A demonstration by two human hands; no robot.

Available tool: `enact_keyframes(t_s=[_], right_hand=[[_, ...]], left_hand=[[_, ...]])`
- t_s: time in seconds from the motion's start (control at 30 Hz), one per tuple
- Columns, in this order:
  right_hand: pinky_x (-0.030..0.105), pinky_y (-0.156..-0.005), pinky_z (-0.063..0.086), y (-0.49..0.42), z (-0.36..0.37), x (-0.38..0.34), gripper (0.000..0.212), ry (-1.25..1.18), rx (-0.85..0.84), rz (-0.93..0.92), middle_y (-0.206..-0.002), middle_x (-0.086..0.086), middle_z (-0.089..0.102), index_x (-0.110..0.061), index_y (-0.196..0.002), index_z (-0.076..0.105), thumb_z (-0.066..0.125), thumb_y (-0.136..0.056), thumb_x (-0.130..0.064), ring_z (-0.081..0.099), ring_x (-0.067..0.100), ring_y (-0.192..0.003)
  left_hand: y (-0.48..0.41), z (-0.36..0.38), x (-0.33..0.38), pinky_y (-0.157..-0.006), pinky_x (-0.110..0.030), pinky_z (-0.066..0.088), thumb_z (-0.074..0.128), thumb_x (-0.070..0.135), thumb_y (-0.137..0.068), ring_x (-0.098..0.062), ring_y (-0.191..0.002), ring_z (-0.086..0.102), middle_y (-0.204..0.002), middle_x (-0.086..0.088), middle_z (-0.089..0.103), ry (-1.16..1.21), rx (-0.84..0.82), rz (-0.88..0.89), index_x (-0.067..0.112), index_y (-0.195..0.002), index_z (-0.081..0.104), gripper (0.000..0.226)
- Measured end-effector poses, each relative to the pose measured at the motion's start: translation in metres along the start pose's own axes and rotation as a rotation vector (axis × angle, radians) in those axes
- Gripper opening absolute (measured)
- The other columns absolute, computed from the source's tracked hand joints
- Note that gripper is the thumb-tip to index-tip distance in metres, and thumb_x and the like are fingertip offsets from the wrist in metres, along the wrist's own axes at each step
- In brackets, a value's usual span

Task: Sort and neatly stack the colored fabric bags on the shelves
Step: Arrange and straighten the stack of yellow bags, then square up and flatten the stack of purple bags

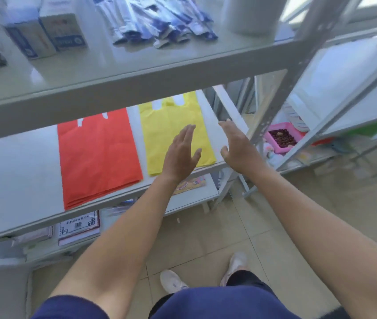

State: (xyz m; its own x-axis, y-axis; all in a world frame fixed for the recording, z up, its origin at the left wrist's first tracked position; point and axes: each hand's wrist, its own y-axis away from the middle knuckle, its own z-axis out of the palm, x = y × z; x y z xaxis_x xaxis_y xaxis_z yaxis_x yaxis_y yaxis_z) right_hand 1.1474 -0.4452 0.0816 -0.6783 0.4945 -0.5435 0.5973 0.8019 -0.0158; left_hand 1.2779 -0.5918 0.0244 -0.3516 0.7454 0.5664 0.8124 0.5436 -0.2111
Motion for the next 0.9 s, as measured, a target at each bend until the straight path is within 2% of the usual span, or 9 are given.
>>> enact_keyframes(t_s=[0.1,0.23,0.33,0.4,0.6,0.7,0.9], right_hand=[[0.048,-0.117,0.041,0.038,-0.031,0.032,0.074,0.02,0.028,0.024,-0.162,0.009,0.038,-0.019,-0.157,0.037,0.055,-0.089,0.004,0.04,0.028,-0.147],[0.047,-0.12,0.036,0.091,-0.082,0.1,0.079,0.123,0.128,0.142,-0.169,0.008,0.027,-0.022,-0.162,0.028,0.056,-0.091,-0.005,0.024,0.027,-0.157],[0.049,-0.126,0.025,0.126,-0.133,0.162,0.083,0.147,0.151,0.293,-0.171,0.017,0.015,-0.017,-0.165,0.02,0.059,-0.093,-0.01,0.013,0.035,-0.159],[0.044,-0.128,0.019,0.15,-0.172,0.2,0.083,0.143,0.182,0.374,-0.173,0.014,0.007,-0.018,-0.166,0.016,0.059,-0.095,-0.016,0.006,0.032,-0.16],[0.043,-0.127,0.017,0.205,-0.26,0.292,0.085,0.183,0.252,0.508,-0.174,0.009,0.002,-0.021,-0.166,0.012,0.06,-0.097,-0.018,0.002,0.026,-0.161],[0.041,-0.128,0.016,0.218,-0.286,0.339,0.085,0.152,0.268,0.571,-0.174,0.009,0.004,-0.019,-0.166,0.01,0.06,-0.097,-0.018,0.003,0.026,-0.161],[0.043,-0.126,0.021,0.208,-0.325,0.437,0.09,0.081,0.226,0.664,-0.175,0.004,-0.001,-0.024,-0.166,-0.003,0.057,-0.099,-0.015,-0.002,0.02,-0.161]], left_hand=[[0.003,0.028,0.045,-0.117,-0.044,0.04,0.066,0.026,-0.093,-0.029,-0.147,0.039,-0.161,-0.009,0.039,-0.018,-0.068,0.116,0.011,-0.157,0.032,0.074],[0.006,0.081,0.121,-0.109,-0.047,0.045,0.063,0.04,-0.083,-0.031,-0.135,0.048,-0.155,-0.007,0.044,-0.072,-0.18,0.293,0.014,-0.154,0.037,0.08],[-0.003,0.124,0.193,-0.115,-0.047,0.037,0.064,0.035,-0.078,-0.03,-0.145,0.038,-0.165,-0.007,0.032,-0.145,-0.215,0.308,0.016,-0.159,0.03,0.09],[-0.006,0.153,0.242,-0.118,-0.047,0.031,0.065,0.029,-0.079,-0.031,-0.154,0.027,-0.17,-0.011,0.021,-0.163,-0.241,0.317,0.012,-0.161,0.025,0.092],[-0.022,0.228,0.361,-0.124,-0.051,0.022,0.068,0.028,-0.085,-0.026,-0.16,0.002,-0.174,-0.008,-0.006,-0.182,-0.345,0.472,0.015,-0.165,0.01,0.099],[-0.045,0.262,0.403,-0.125,-0.054,0.019,0.067,0.028,-0.088,-0.026,-0.16,-0.004,-0.173,-0.007,-0.011,-0.207,-0.389,0.545,0.016,-0.165,0.011,0.096],[-0.108,0.336,0.459,-0.124,-0.052,0.021,0.065,0.029,-0.088,-0.024,-0.16,-0.005,-0.173,-0.006,-0.012,-0.209,-0.436,0.527,0.017,-0.165,0.01,0.095]])
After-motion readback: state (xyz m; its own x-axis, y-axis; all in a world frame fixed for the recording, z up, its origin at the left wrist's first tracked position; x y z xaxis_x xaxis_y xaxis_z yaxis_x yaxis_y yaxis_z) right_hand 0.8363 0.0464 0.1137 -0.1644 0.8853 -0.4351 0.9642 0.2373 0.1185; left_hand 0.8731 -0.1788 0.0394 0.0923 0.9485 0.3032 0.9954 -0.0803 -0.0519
